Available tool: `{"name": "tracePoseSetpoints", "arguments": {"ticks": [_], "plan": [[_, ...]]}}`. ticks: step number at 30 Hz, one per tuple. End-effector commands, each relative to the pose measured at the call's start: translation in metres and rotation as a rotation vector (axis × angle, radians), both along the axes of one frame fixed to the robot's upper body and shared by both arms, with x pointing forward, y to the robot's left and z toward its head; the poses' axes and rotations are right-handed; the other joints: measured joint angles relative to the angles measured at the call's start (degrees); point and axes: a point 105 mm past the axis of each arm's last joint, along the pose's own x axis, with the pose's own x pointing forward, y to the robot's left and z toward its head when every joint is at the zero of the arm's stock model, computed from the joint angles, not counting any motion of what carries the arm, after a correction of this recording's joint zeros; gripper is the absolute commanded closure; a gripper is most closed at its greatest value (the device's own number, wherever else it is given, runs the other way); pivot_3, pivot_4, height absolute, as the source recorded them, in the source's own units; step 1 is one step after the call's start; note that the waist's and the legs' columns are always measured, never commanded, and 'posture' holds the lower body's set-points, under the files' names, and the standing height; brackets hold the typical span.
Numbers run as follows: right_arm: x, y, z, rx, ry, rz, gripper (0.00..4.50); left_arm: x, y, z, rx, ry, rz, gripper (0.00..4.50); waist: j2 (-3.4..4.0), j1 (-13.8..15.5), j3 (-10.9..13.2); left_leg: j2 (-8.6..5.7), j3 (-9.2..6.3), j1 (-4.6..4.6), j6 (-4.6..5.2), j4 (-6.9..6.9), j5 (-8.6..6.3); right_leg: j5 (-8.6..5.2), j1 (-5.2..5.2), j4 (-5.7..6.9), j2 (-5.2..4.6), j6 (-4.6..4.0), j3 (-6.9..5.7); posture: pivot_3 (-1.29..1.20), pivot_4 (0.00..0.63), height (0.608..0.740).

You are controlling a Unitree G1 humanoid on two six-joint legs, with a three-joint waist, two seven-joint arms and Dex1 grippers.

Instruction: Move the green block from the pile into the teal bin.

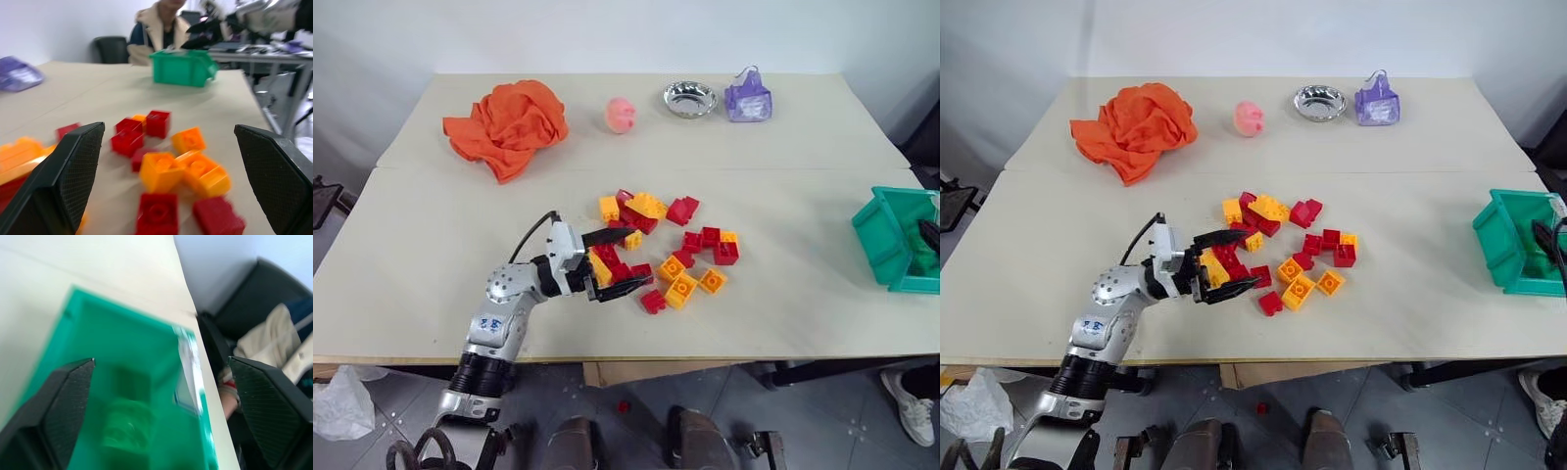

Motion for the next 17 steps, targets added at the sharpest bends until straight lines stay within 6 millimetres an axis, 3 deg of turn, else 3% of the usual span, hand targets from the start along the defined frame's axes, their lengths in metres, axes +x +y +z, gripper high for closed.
{"name": "tracePoseSetpoints", "arguments": {"ticks": [1, 2, 5, 8, 10, 13, 17], "plan": [[0.017, 0.062, 0.028, 0.004, -0.142, 0.319, 0.08, 0.008, 0.023, 0.006, 0.024, -0.039, 0.134, 0.0, 0.0, -0.19, 0.0, 0.01, -0.01, 0.01, 0.0, 0.0, 0.0, 0.0, 0.0, 0.01, 0.0, 0.0, -0.01, 0.0, 0.15, 0.74], [0.017, 0.091, 0.027, 0.02, -0.158, 0.47, 0.08, 0.011, 0.031, 0.005, 0.029, -0.039, 0.182, 0.0, 0.0, -0.25, 0.0, 0.02, -0.01, 0.01, 0.0, 0.0, 0.0, 0.0, 0.0, 0.01, 0.02, 0.0, -0.01, 0.0, 0.15, 0.74], [0.009, 0.144, 0.015, 0.061, -0.149, 0.727, 0.08, 0.016, 0.051, 0.005, 0.031, -0.042, 0.281, 0.0, 0.0, -0.13, 0.0, 0.05, -0.05, 0.01, -0.01, -0.01, 0.0, 0.0, 0.0, 0.03, 0.06, 0.0, -0.03, 0.0, 0.15, 0.74], [-0.002, 0.199, -0.029, 0.123, -0.017, 0.927, 0.08, 0.019, 0.078, 0.005, 0.027, -0.032, 0.414, 0.0, -0.01, 0.65, 0.0, 0.04, -0.13, -0.08, -0.01, 0.01, 0.0, 0.0, 0.0, 0.0, 0.05, 0.0, -0.12, 0.0, 0.15, 0.74], [-0.014, 0.222, -0.048, 0.158, 0.008, 1.027, 0.08, 0.017, 0.091, 0.002, 0.015, -0.011, 0.472, 0.0, -0.01, 0.99, 0.0, 0.04, -0.18, -0.08, -0.01, 0.01, -0.02, 0.0, 0.03, 0.0, 0.05, 0.0, -0.17, 0.0, 0.15, 0.74], [-0.025, 0.232, -0.065, 0.159, 0.007, 1.073, 0.08, 0.01, 0.103, -0.004, 0.02, 0.0, 0.537, 0.0, -0.01, 1.5, 0.0, 0.03, -0.16, -0.09, 0.0, 0.05, -0.02, 0.0, 0.04, -0.01, 0.04, 0.0, -0.15, 0.0, 0.15, 0.74], [-0.017, 0.216, -0.074, 0.239, -0.04, 0.951, 0.08, 0.002, 0.117, -0.009, 0.066, -0.014, 0.639, 0.0, -0.01, 1.49, 0.0, 0.04, -0.15, -0.06, -0.01, 0.1, -0.02, 0.01, 0.04, 0.05, 0.04, -0.01, -0.12, 0.0, 0.15, 0.74]]}}
